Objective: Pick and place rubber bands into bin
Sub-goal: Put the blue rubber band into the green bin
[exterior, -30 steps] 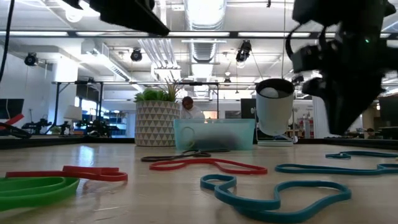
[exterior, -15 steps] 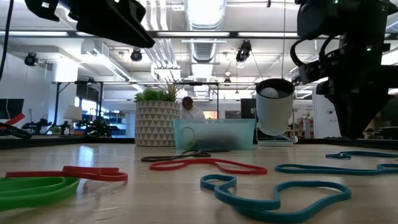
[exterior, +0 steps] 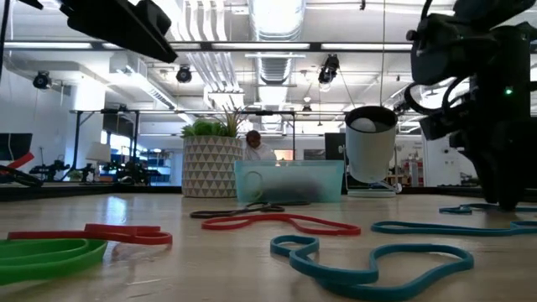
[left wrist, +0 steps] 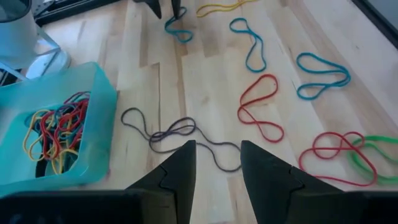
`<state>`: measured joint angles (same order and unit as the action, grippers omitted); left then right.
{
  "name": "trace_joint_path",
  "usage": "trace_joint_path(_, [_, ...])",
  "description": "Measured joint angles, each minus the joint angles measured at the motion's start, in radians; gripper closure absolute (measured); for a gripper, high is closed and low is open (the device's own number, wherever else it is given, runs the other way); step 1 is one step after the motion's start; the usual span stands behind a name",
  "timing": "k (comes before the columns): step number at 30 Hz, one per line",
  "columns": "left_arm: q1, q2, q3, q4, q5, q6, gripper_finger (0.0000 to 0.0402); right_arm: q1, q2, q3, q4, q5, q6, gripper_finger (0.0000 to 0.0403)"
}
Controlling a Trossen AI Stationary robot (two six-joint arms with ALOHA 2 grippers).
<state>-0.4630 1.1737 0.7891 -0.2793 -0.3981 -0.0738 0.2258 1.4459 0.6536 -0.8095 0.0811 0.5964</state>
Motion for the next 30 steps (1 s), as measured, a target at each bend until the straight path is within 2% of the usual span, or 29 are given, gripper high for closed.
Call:
trace_joint_path(6, [-0.010,0.000,-0.004,-0.001,0.000,0.000,0.0290,-0.002,-0.002,-0.025,0.073,-0.042,0.004,0.0226])
trace_joint_path(24, [-0.011,0.000,-0.005,0.000,0.000,-0.002,0.0290,-0.062,-0.006,-0.072,0.136,-0.124,0.121,0.0235])
trace_joint_path(27, [-0.011,0.000,-0.005,0.000,0.000,-0.002,0.0290,-0.067,-0.006,-0.072,0.134,-0.126,0.133,0.0244])
trace_joint_path(30, [-0.011,0.000,-0.005,0.000,0.000,-0.002,0.0290,-0.068,-0.006,-0.072,0.129,-0.125,0.130,0.0270])
